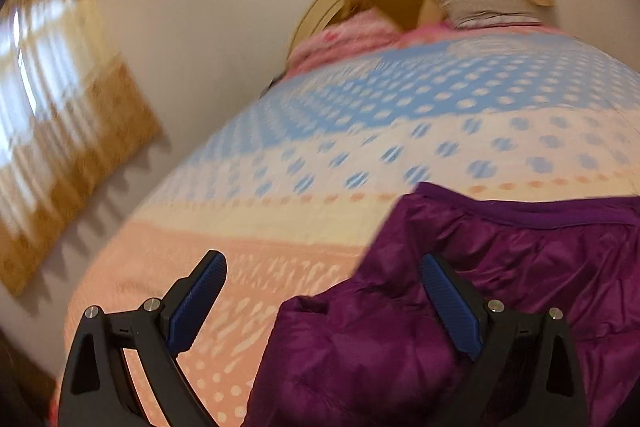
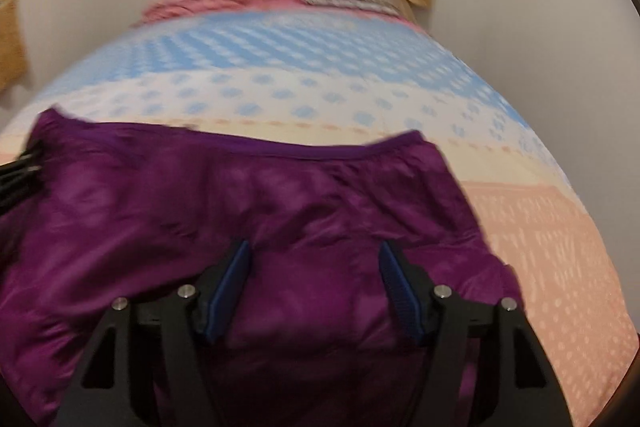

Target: Fold large clothes

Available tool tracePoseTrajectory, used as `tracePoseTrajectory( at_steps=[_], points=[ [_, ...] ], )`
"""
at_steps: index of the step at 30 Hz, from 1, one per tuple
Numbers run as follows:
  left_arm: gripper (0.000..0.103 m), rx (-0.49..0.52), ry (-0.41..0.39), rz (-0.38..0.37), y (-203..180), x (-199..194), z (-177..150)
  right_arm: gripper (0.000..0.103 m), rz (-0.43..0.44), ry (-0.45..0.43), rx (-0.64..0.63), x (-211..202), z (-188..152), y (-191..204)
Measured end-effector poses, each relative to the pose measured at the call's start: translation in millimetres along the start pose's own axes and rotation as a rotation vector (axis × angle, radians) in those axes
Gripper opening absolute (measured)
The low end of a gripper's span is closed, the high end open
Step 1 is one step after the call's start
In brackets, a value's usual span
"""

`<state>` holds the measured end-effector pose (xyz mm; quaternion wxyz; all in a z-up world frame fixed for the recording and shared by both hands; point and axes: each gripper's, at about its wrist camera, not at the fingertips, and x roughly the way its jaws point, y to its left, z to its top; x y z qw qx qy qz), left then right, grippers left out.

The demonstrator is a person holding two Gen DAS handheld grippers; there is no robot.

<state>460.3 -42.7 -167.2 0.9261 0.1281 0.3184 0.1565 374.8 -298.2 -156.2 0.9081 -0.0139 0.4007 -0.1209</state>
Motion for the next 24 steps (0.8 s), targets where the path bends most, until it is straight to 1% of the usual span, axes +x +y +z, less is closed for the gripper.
tracePoseTrajectory(
  at_steps=[1,2,4,7,10,13,18,24],
  points=[
    [0.098,-0.026,0.034,-0.002,3.9,10.0,-0.3,0.070,-0.011,0.006,0.015,3.8,0.7,-3.7],
    [0.098,-0.050,0.076,-0.010,6.5,21.9,-2.3,0.070,-0.005,0.014,0.039,9.6,1.0,-9.3],
    [0.098,-0.068,0.099,-0.029,6.8,30.9,-6.5,0.070,-0.006,0.019,0.060,16.6,-2.1,-13.7],
    [0.098,-0.037,0.129,-0.046,-1.1,38.2,-9.7,0.071,-0.006,0.023,0.066,19.6,-5.6,-13.3],
    [0.098,0.009,0.128,-0.042,-13.1,37.5,-9.4,0.073,-0.003,0.043,0.092,20.1,-8.4,-15.5],
    [0.098,0.042,0.120,-0.028,-19.9,34.6,-10.6,0.075,-0.032,0.049,0.105,18.1,-11.0,-15.7],
    [0.098,0.048,0.136,-0.047,-19.8,38.8,-11.8,0.081,-0.104,0.072,0.105,20.8,-12.1,-14.4],
    [0.100,0.041,0.149,-0.055,-17.5,40.2,-11.6,0.081,-0.133,0.079,0.103,21.3,-13.1,-14.2]
  ],
)
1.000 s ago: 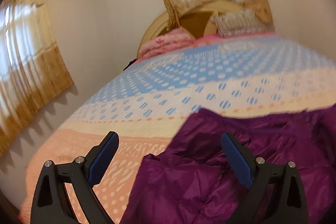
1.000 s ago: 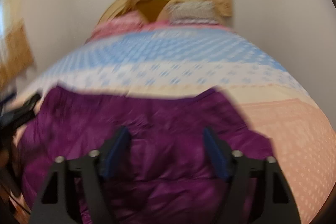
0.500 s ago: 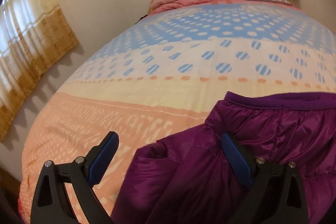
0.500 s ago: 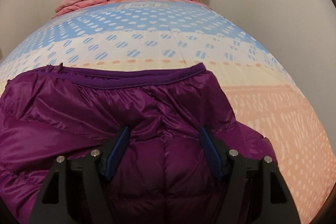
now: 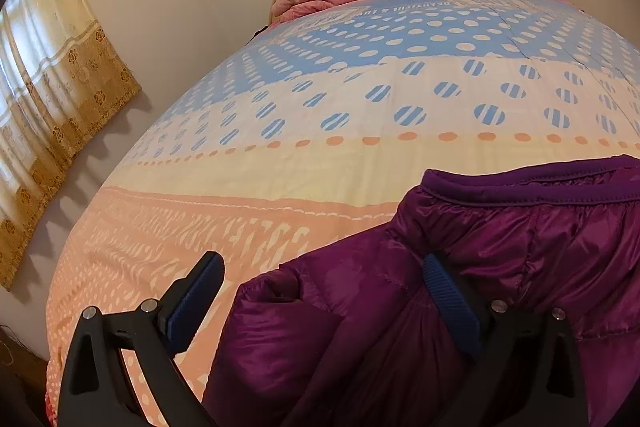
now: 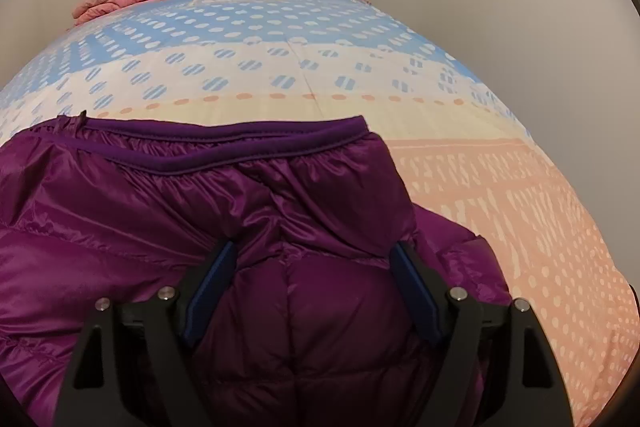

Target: Fold large clothes

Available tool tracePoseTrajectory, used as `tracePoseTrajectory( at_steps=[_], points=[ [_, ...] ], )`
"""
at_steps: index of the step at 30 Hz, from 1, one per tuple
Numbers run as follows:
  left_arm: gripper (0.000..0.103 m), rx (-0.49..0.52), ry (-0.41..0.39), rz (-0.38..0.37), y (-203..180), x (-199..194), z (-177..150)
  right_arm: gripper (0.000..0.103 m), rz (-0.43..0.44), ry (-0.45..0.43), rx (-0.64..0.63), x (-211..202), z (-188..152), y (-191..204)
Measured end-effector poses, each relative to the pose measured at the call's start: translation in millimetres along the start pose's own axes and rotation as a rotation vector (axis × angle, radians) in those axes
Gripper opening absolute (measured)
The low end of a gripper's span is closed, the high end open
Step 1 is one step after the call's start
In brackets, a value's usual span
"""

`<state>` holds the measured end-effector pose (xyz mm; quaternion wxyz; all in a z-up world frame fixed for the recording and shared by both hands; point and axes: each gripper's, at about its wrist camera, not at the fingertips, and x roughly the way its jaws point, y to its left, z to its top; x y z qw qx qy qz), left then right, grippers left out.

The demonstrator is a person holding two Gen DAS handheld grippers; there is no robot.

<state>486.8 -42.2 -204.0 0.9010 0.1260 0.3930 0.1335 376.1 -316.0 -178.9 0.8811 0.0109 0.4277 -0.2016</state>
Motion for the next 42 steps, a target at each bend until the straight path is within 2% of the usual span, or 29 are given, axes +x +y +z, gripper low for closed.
tracePoseTrajectory(
  at_steps=[6,10,13,15,17,19,21,23,27,31,36,42],
  points=[
    [0.101,0.002,0.004,0.000,-0.1,1.2,0.3,0.081,-0.009,0.005,-0.001,0.3,-0.8,-0.6],
    [0.101,-0.012,0.021,-0.027,4.2,1.2,2.5,0.081,-0.019,0.007,-0.012,0.9,-0.7,0.7],
    [0.101,-0.040,0.045,-0.026,14.9,-12.5,11.0,0.080,-0.036,0.027,-0.015,-3.9,3.1,1.1],
    [0.101,-0.099,0.009,-0.062,21.3,-36.5,19.3,0.072,-0.075,-0.018,-0.005,-20.9,6.8,4.0],
    [0.101,-0.125,-0.048,-0.078,16.4,-63.2,26.2,0.071,-0.066,-0.065,0.015,-38.5,11.8,10.8],
    [0.101,-0.104,-0.087,-0.046,-1.1,-83.5,29.9,0.071,-0.011,-0.097,0.022,-54.2,19.9,26.6],
    [0.101,-0.079,-0.111,-0.036,-20.4,-92.9,29.0,0.071,-0.003,-0.127,0.001,-59.6,26.5,43.9],
    [0.101,-0.034,-0.104,-0.027,-42.5,-91.7,22.9,0.071,-0.019,-0.141,-0.025,-53.7,28.2,56.2],
    [0.101,0.019,-0.058,-0.009,-71.8,-67.9,2.7,0.070,0.010,-0.076,-0.011,-17.7,17.0,59.2],
    [0.101,0.028,-0.060,-0.009,-79.6,-63.5,-1.3,0.072,0.020,-0.081,-0.003,-11.5,12.0,55.8],
    [0.101,0.010,-0.026,-0.045,-78.0,-53.4,-3.2,0.076,0.017,-0.051,0.010,-5.1,12.6,57.6],
    [0.102,0.016,-0.009,-0.042,-79.7,-50.4,-5.3,0.077,0.005,-0.036,-0.002,-3.9,10.6,60.7]
  ],
)
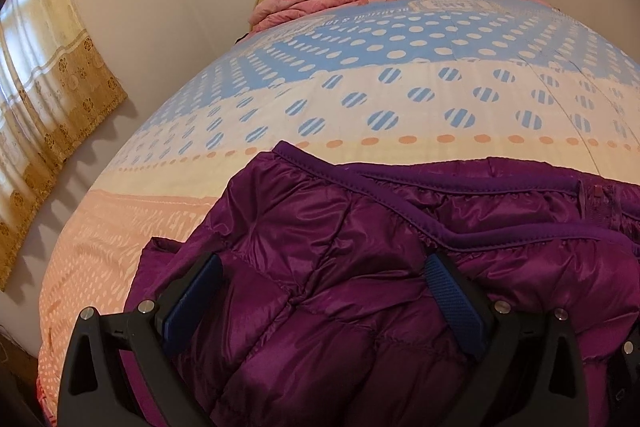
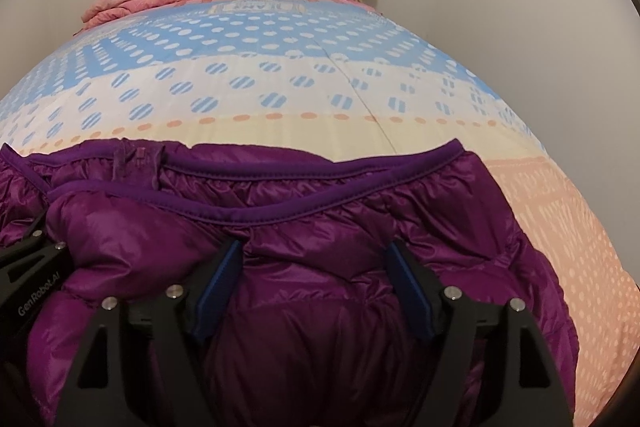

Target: Fold large clothes

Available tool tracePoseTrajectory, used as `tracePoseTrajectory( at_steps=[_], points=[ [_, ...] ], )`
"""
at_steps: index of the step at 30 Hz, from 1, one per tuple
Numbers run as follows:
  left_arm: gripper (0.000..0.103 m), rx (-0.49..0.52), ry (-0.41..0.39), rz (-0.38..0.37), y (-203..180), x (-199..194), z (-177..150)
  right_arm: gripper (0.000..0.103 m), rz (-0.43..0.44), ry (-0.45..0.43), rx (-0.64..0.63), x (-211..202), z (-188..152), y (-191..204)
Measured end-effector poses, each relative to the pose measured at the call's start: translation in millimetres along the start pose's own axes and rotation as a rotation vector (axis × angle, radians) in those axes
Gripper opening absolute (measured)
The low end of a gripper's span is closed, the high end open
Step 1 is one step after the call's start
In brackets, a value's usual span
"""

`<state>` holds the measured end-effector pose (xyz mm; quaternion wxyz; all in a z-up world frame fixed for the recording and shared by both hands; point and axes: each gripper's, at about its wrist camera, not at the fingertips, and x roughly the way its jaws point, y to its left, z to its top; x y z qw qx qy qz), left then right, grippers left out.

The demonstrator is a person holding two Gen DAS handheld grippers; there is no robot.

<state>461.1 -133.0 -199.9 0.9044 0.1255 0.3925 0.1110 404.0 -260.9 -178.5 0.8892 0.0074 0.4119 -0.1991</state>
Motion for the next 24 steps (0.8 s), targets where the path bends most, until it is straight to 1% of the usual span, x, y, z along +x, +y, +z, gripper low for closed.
tracePoseTrajectory(
  at_steps=[7,24],
  points=[
    [0.102,0.015,0.008,0.013,-3.9,4.0,1.2,0.078,-0.028,0.008,-0.023,2.0,-0.3,4.5],
    [0.102,0.017,0.006,0.014,-4.1,3.7,0.9,0.078,-0.048,0.010,-0.039,4.7,1.0,5.8]
  ],
)
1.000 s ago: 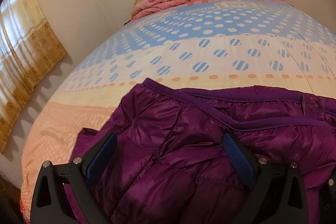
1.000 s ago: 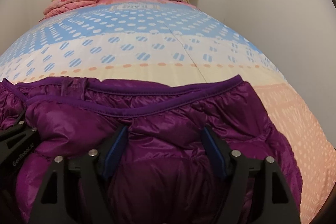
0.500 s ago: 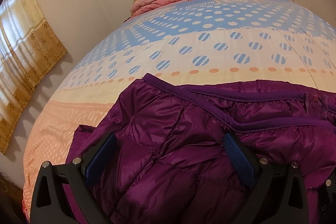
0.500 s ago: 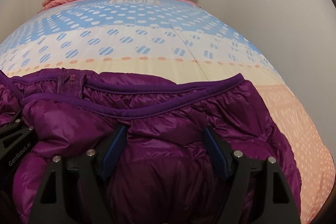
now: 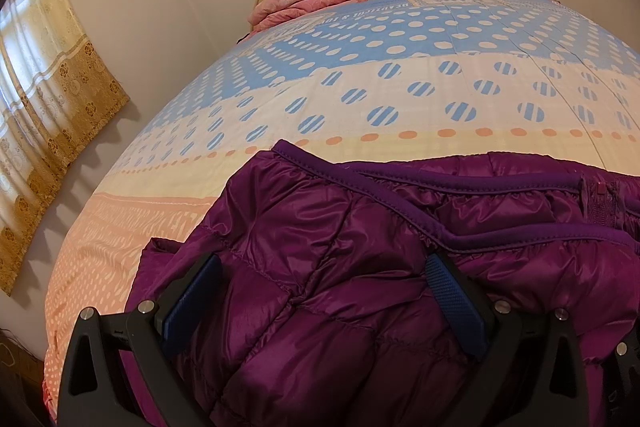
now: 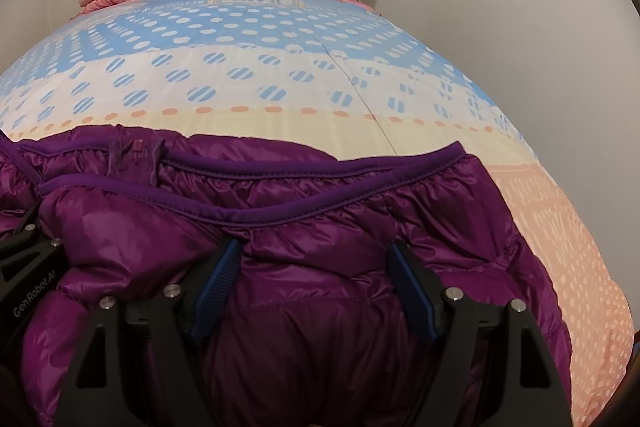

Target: Fold large clothes

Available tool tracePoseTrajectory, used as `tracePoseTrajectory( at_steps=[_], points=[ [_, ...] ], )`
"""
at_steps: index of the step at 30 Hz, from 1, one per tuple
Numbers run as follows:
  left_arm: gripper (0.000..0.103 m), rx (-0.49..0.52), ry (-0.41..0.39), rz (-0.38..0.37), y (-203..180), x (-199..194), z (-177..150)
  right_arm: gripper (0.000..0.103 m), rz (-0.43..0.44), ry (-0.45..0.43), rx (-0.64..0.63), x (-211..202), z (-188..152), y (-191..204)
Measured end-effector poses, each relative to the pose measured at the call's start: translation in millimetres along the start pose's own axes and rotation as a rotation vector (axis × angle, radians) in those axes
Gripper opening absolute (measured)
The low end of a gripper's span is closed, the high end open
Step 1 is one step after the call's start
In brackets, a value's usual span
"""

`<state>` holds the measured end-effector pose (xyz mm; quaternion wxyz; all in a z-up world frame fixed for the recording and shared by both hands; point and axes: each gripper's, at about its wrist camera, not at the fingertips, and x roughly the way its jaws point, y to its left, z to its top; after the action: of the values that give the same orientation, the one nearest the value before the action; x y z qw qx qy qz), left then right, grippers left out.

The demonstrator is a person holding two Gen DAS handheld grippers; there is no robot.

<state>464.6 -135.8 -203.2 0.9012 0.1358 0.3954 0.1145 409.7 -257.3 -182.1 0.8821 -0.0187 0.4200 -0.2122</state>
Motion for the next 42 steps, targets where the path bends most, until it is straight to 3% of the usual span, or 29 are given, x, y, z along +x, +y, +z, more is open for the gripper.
tracePoseTrajectory(
  at_steps=[13,17,19,22,25,27,29,30,36,42],
  points=[
    [0.102,0.008,0.000,0.004,1.3,-0.6,0.2,0.078,-0.007,0.000,-0.007,-0.4,-0.5,0.6],
    [0.102,-0.033,0.061,-0.124,27.8,-11.4,1.0,0.078,0.018,0.014,0.003,-1.7,0.9,-1.5],
    [0.102,-0.063,0.024,-0.147,51.5,-30.3,-0.8,0.079,0.049,0.029,0.007,-12.0,0.8,-7.0],
    [0.102,-0.089,-0.087,-0.169,88.8,-63.3,-18.5,0.079,0.086,-0.039,-0.009,-49.0,-8.2,-5.4],
    [0.102,-0.062,-0.148,-0.131,98.5,-67.4,-43.4,0.085,0.127,-0.085,-0.012,-74.6,-25.2,4.3],
    [0.102,-0.029,-0.115,-0.078,93.0,-49.9,-59.7,0.084,0.123,-0.081,-0.018,-74.8,-34.8,13.1],
    [0.102,-0.025,-0.052,-0.075,89.5,-31.4,-71.5,0.084,0.099,-0.082,-0.039,-67.2,-43.6,20.2],
    [0.102,-0.045,-0.059,-0.084,91.5,-27.5,-76.8,0.084,0.101,-0.074,-0.039,-62.7,-45.8,20.5],
    [0.102,-0.022,-0.063,-0.061,87.2,-19.1,-75.2,0.085,0.065,-0.077,-0.074,-52.8,-50.3,25.8],
    [0.102,-0.025,-0.058,-0.063,80.3,-25.8,-76.0,0.086,0.086,-0.064,-0.058,-47.9,-48.7,21.5]
  ],
)
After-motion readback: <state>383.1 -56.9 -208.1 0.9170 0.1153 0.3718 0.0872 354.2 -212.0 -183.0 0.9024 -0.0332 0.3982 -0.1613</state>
